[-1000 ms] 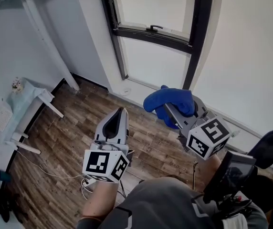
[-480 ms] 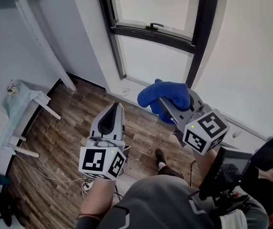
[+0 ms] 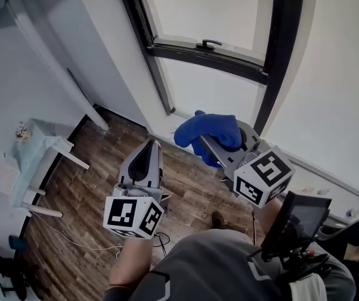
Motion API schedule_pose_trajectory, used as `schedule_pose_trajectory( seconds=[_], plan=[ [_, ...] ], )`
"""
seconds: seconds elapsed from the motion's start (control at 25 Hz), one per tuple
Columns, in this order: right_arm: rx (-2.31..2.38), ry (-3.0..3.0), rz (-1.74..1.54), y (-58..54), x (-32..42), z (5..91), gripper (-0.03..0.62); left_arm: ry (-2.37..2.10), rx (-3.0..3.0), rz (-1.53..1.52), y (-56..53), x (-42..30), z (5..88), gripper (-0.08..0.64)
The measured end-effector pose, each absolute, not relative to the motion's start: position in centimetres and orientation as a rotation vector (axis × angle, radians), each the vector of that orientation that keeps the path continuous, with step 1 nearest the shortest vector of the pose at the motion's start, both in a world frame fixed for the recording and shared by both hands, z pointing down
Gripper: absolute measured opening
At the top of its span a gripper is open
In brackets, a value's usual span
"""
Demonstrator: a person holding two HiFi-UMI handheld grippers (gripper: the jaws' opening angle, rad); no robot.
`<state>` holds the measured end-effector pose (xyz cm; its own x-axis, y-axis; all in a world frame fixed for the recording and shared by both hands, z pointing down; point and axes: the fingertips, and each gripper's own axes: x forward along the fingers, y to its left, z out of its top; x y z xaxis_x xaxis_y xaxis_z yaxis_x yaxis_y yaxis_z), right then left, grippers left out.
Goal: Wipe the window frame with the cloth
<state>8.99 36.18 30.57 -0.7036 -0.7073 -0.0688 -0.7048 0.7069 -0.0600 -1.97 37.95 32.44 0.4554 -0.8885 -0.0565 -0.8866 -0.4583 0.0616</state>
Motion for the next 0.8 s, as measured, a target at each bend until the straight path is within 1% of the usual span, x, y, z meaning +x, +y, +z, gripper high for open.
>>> schedule_pose_trajectory(
  seconds=[0.24,0.44,0.8],
  plan=[
    [-1.179,2.812,-0.039,32.9,9.9,29.2,0.129,-1.595,2.668,-0.111,34.7,-0.8,31.6,0.008],
    [-1.147,2.811,-0.065,26.4,13.0,30.9,0.129,-1.638,2.648,-0.08,28.7,1.9,32.8,0.008],
    [-1.197,2.819,-0.087,20.8,9.0,31.9,0.129,-1.572,2.665,-0.095,22.7,-1.6,33.5,0.009]
  ],
)
